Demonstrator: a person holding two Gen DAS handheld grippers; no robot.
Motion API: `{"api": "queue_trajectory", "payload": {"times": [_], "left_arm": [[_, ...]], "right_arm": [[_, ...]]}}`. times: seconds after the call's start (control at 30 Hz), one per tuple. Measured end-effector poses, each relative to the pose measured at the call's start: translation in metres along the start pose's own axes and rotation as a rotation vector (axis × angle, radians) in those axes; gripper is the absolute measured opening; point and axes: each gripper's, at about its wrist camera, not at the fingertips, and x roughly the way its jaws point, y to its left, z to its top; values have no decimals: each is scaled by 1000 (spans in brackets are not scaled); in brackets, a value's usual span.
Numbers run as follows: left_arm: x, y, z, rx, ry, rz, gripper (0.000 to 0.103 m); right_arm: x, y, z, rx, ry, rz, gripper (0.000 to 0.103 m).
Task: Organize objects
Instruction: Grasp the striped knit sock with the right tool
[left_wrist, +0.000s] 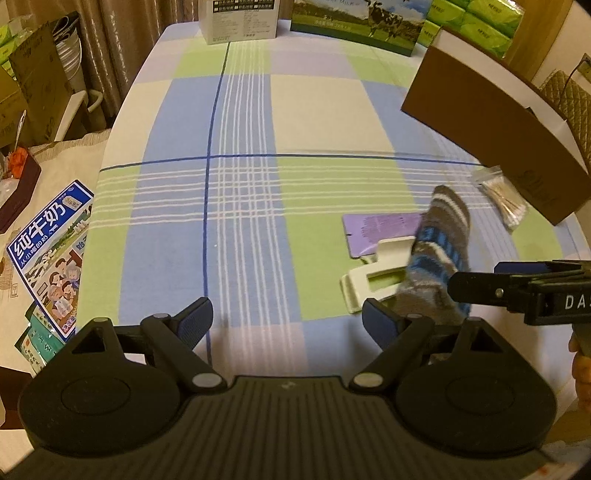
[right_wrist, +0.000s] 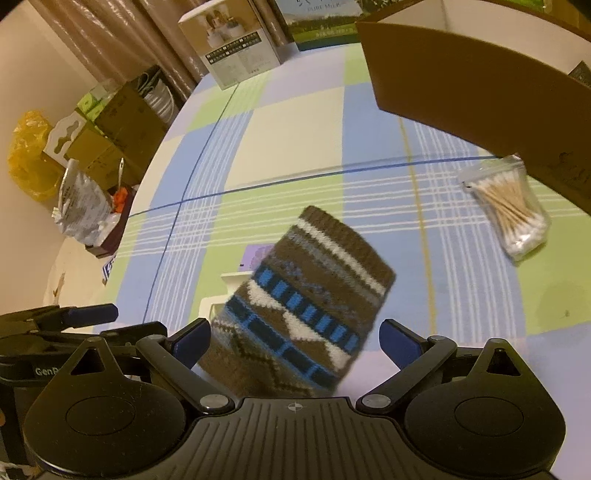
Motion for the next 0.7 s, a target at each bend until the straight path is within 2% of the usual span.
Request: {"api": "queue_trajectory", "payload": {"times": [0.2,0.23,0.27,0.33,0.43,0.53,0.57,0.7], "left_arm": [[7,6,3,3,5,-5,85],[7,5,3,3,7,-5,85],[8,6,3,4,7,-7,85],[8,6,4,5,7,-10,85],[8,6,4,3,5,-17,85],[9,5,4,11,3,-25,84],[9,4,4,17,1,-29,84],[9,-5,3,53,-10,-56,84]], "right_arm": [[18,6,0,7,11,-17,96],[20,6,0,2,14,-22,93],[21,7,-1,-6,17,-25,78],[23,6,-2,-18,28,-29,66],[18,5,-2,-40,20,5,33],[11,8,-3,-98,17,-2,12],[9,8,-4,-112,17,-2,6],[-4,3,-7,-142,6,-28,3]]}}
